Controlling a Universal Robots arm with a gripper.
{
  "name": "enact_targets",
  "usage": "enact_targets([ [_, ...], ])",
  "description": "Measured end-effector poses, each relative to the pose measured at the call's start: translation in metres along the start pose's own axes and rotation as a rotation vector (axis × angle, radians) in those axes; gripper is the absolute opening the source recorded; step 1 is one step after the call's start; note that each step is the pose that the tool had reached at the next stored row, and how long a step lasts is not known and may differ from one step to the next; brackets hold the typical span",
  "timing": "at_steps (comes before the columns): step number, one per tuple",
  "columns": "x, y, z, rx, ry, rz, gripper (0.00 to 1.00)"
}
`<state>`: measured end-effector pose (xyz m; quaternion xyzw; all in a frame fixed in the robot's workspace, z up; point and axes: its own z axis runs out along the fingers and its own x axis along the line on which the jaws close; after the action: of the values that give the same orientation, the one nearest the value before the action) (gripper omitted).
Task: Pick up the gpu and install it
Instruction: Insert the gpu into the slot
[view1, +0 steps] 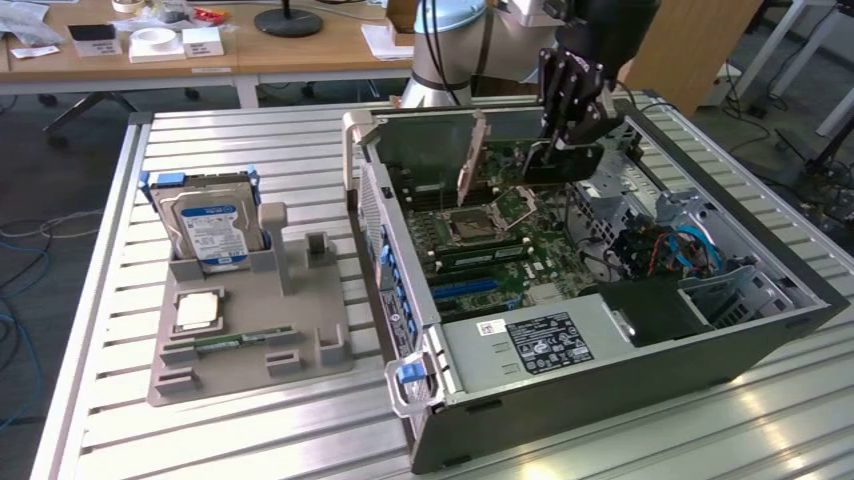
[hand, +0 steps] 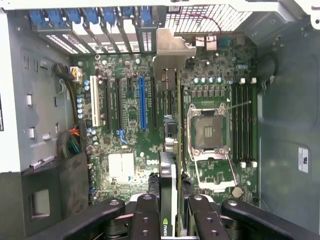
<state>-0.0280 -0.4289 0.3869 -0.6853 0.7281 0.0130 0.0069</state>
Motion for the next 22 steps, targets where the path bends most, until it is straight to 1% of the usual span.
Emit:
enact_targets([
  [5, 0.0005, 0.0075, 0.0, 0.0, 0.0, 0.0, 0.27],
  [7, 0.0005, 0.0091, 0.0001, 0.0, 0.0, 0.0, 0.27],
  [16, 0.0006, 0.0093, 0.0004, 0.0, 0.0, 0.0, 0.27],
  [22, 0.0008, 0.0092, 0.0078, -0.0001, 0.0, 0.0, 0.27],
])
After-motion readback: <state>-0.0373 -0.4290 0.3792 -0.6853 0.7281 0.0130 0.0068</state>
